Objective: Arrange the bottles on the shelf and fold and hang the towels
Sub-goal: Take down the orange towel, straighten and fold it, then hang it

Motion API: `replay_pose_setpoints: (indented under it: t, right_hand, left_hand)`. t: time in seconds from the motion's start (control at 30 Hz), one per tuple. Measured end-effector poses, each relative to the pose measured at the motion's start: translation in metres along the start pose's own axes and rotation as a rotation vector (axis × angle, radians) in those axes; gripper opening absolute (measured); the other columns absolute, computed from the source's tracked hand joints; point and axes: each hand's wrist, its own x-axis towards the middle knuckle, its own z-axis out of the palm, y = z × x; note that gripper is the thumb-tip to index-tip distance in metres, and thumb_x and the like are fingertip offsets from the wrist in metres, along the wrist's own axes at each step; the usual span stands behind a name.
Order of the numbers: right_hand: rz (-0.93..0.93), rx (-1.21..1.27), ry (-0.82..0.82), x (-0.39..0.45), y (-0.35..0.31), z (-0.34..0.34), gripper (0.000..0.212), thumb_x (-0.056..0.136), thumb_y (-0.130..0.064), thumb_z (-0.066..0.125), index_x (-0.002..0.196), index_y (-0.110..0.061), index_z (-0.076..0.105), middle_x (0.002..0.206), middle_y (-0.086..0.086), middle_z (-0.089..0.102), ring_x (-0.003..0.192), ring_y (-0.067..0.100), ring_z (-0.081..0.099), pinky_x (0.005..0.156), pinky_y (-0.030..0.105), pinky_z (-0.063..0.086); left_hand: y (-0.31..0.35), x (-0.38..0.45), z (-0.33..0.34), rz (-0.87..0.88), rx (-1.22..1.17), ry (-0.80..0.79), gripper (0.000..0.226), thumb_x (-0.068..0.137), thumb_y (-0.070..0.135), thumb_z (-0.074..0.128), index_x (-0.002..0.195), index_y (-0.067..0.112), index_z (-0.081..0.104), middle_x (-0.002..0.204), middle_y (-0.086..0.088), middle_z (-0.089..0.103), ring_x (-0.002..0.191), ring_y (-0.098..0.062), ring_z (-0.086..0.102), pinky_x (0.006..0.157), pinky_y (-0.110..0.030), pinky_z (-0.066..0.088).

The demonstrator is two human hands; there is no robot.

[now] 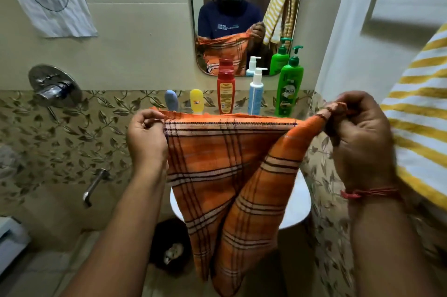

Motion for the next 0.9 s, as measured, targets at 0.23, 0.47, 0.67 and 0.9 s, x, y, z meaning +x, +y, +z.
replay_pose_setpoints:
  t: [0.23,0.47,0.67,0.9]
  right_hand:
    - [0.006,0.174,-0.044,-0.004,0.006,-0.001,0.009,0.083,-0.039,0.070,0.088,-0.033,0.068,0.085,-0.006,0.063,0.086,0.036,0.056,0.081,0.044,0.054]
    - [-0.245,-0.381,-0.625,0.001,-0.036,0.044,0.010,0.084,-0.011,0.075,0.093,-0.007,0.072,0.084,0.000,0.064,0.074,0.014,0.063,0.064,0.023,0.052]
    - [-0.299,-0.687,-0.613,0.008,-0.021,0.077,0.011,0.083,-0.024,0.076,0.092,-0.019,0.071,0.088,-0.007,0.065,0.083,0.008,0.060,0.074,0.027,0.053]
    - [-0.215,-0.680,-0.433,0.005,-0.012,0.088,0.019,0.081,-0.028,0.077,0.089,-0.018,0.063,0.077,-0.007,0.062,0.070,0.009,0.059,0.060,0.033,0.052]
  left_hand:
    - [0.002,-0.005,0.006,0.081,0.081,-0.011,0.043,0.081,-0.010,0.047,0.066,0.028,0.061,0.072,0.015,0.064,0.070,0.000,0.059,0.074,-0.026,0.048]
    - [0.009,-0.040,0.033,0.058,-0.013,-0.324,0.042,0.090,-0.004,0.055,0.071,0.030,0.069,0.080,0.003,0.071,0.082,-0.022,0.068,0.083,-0.047,0.057]
    - [0.017,-0.060,0.041,-0.048,-0.167,-0.597,0.031,0.095,0.000,0.054,0.084,0.023,0.071,0.098,-0.014,0.070,0.089,-0.033,0.065,0.071,-0.043,0.052]
    - [0.018,-0.063,0.040,-0.106,-0.205,-0.625,0.032,0.097,0.001,0.053,0.091,0.021,0.078,0.102,-0.015,0.074,0.096,-0.031,0.070,0.083,-0.045,0.056]
